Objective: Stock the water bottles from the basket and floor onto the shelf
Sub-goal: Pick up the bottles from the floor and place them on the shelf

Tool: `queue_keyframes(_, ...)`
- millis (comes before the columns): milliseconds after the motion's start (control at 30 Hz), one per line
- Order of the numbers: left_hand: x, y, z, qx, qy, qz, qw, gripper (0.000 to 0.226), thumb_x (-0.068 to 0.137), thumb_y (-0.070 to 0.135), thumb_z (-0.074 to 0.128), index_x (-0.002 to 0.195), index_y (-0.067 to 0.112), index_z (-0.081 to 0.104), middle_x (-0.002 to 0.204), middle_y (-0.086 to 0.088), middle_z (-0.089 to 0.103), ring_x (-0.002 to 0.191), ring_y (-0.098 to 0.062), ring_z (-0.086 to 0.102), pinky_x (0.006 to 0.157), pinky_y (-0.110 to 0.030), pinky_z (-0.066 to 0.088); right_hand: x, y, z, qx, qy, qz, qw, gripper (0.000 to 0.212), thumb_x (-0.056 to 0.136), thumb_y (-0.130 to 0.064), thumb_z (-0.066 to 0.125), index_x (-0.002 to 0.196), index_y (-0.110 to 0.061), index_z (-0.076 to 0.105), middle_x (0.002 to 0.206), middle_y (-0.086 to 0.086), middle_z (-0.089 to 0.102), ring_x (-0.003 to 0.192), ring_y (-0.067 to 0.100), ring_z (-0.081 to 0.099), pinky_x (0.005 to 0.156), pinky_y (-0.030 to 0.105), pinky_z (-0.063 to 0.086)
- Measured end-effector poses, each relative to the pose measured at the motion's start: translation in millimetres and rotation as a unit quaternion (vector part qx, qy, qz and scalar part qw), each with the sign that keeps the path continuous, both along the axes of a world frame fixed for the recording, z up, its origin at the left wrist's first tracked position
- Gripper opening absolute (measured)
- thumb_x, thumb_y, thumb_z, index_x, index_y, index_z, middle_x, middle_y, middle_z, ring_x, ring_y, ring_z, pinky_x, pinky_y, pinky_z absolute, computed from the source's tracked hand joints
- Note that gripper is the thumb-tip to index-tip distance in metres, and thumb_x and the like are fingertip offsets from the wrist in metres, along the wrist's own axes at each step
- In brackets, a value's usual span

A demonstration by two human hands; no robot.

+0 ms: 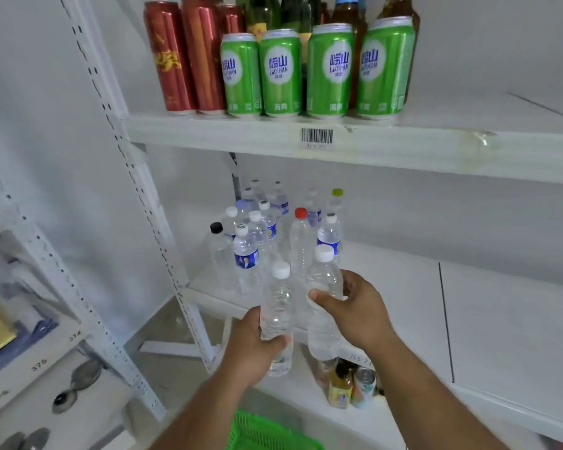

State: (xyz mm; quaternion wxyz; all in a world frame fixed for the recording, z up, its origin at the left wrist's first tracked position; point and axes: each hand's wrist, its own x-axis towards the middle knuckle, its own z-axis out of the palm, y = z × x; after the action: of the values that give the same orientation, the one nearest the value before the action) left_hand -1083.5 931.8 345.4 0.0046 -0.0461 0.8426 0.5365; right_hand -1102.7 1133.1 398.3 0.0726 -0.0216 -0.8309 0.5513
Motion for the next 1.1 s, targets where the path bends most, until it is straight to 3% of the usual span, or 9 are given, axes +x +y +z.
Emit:
queue_keyframes(167, -54.4, -37.1, -7.3, 0.008, 0.008, -0.072, 0.997, 0.033, 0.073, 0.010, 0.082, 0.093, 0.030, 0.064, 0.089, 0.010, 0.074, 0.077, 0.004, 0.068, 0.064, -0.006, 0.047, -21.9, -36.2, -5.3, -0.001, -0.010, -0.060, 0.998, 0.027, 0.080, -0.035, 0.081, 0.103, -0.030, 0.068, 0.094, -0.017, 0.073, 0.085, -0.007, 0.066, 0.074, 0.017, 0.047)
queue_keyframes(300, -86.0, -49.1, -12.0, 0.015, -0.008, -0.109, 0.994, 0.031, 0.074, 0.015, 0.081, 0.093, 0.030, 0.063, 0.086, 0.013, 0.073, 0.077, 0.004, 0.067, 0.064, -0.020, 0.049, -31.2, -53.2, -6.8, 0.006, -0.027, -0.107, 0.994, 0.030, 0.081, -0.035, 0.080, 0.107, -0.030, 0.067, 0.097, -0.016, 0.073, 0.088, -0.004, 0.066, 0.075, 0.018, 0.049)
queue_keyframes(367, -100.8, -49.6, -12.8, 0.015, -0.011, -0.116, 0.993, 0.033, 0.073, 0.019, 0.080, 0.096, 0.033, 0.061, 0.090, 0.011, 0.071, 0.083, -0.003, 0.067, 0.065, -0.018, 0.047, -36.4, -56.4, -6.4, 0.010, -0.040, -0.124, 0.991, 0.030, 0.082, -0.035, 0.079, 0.108, -0.029, 0.065, 0.097, -0.017, 0.072, 0.087, -0.005, 0.065, 0.070, 0.013, 0.046)
queue_keyframes(533, -138.9, -38.4, -18.3, 0.021, -0.008, -0.132, 0.991, 0.039, 0.072, 0.024, 0.083, 0.102, 0.035, 0.062, 0.093, 0.016, 0.070, 0.088, -0.002, 0.066, 0.070, -0.019, 0.047, -59.6, -55.8, -12.8, 0.031, -0.057, -0.160, 0.985, 0.034, 0.082, -0.035, 0.079, 0.111, -0.029, 0.063, 0.101, -0.016, 0.068, 0.091, -0.003, 0.062, 0.069, 0.013, 0.043)
queue_keyframes(633, -155.4, -26.9, -21.2, 0.030, -0.013, -0.124, 0.992, 0.043, 0.072, 0.027, 0.083, 0.106, 0.038, 0.060, 0.095, 0.017, 0.069, 0.090, -0.001, 0.065, 0.073, -0.020, 0.048, -75.7, -52.2, -21.0, 0.052, -0.058, -0.172, 0.982, 0.031, 0.080, -0.037, 0.079, 0.106, -0.034, 0.063, 0.106, -0.011, 0.062, 0.092, 0.002, 0.060, 0.075, 0.020, 0.045)
queue_keyframes(767, -177.3, -13.8, -26.9, 0.019, -0.018, -0.117, 0.993, 0.045, 0.072, 0.028, 0.083, 0.110, 0.038, 0.059, 0.097, 0.017, 0.068, 0.093, -0.004, 0.064, 0.077, -0.023, 0.048, -94.5, -46.0, -34.0, 0.055, -0.074, -0.183, 0.979, 0.044, 0.079, -0.043, 0.079, 0.118, -0.039, 0.059, 0.111, -0.011, 0.058, 0.097, 0.008, 0.060, 0.084, 0.027, 0.049)
queue_keyframes(1100, -223.7, 4.1, -49.7, 0.022, -0.034, -0.122, 0.992, 0.053, 0.071, 0.029, 0.083, 0.119, 0.035, 0.060, 0.108, 0.015, 0.068, 0.102, -0.008, 0.064, 0.090, -0.033, 0.054, -129.8, -37.3, -49.2, 0.012, -0.041, -0.177, 0.983, 0.034, 0.080, -0.031, 0.079, 0.102, -0.050, 0.059, 0.105, -0.019, 0.064, 0.098, 0.001, 0.060, 0.079, 0.020, 0.046)
